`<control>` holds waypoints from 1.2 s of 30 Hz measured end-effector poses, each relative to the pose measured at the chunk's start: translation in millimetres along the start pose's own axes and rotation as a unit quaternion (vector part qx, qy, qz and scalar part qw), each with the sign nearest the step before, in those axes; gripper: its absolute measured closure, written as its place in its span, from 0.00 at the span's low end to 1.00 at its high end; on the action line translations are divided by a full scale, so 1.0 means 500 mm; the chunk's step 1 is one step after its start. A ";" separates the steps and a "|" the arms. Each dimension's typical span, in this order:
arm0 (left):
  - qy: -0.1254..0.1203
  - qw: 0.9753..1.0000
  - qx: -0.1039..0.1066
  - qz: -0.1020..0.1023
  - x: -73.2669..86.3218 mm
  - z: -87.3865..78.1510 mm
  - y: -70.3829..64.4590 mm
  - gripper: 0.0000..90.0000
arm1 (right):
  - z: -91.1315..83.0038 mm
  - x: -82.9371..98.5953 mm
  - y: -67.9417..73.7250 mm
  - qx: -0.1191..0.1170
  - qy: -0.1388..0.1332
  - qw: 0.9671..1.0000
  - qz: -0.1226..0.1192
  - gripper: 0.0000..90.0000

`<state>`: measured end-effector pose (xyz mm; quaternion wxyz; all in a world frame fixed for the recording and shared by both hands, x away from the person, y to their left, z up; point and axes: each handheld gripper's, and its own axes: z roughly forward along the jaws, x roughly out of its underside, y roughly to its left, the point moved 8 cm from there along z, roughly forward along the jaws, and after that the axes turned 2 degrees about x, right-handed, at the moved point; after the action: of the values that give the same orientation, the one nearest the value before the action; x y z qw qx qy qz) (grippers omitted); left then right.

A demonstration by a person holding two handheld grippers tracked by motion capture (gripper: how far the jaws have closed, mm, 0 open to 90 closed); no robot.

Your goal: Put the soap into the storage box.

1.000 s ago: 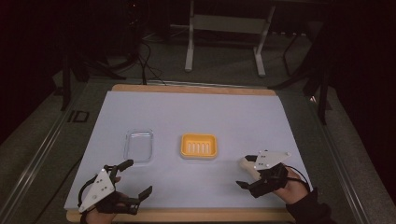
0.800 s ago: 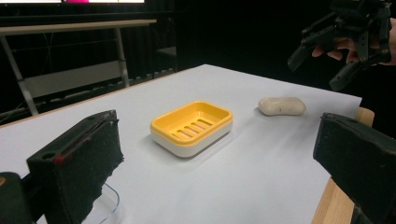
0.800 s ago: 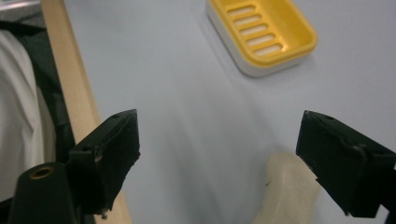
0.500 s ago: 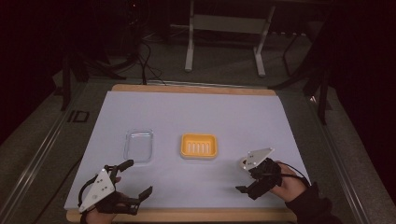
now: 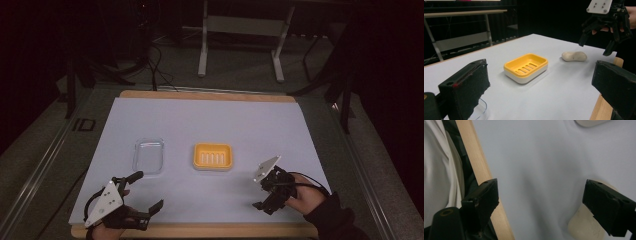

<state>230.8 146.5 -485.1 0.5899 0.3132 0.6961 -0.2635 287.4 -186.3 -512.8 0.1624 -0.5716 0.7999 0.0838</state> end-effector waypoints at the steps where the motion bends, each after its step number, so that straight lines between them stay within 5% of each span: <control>1: 0.000 1.000 0.000 0.000 0.000 0.001 0.000 0.01 | 0.001 0.001 0.001 -0.003 0.007 1.000 0.001 0.15; 20: 0.007 1.000 0.002 0.003 0.003 0.003 -0.003 0.01 | 0.024 0.018 -0.003 -0.017 0.102 0.995 0.005 0.14; 27: 0.007 1.000 0.003 0.003 0.003 0.004 -0.004 0.01 | 0.023 0.027 -0.005 -0.020 0.152 0.988 -0.002 0.16; 36: 0.008 1.000 0.003 0.001 0.004 0.004 -0.003 0.01 | 0.026 0.037 -0.012 -0.030 0.180 0.983 0.023 0.17</control>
<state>230.6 144.2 -487.6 0.5832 0.3177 0.6999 -0.2629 289.4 -200.8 -531.1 -0.0034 -0.5632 0.8263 0.0075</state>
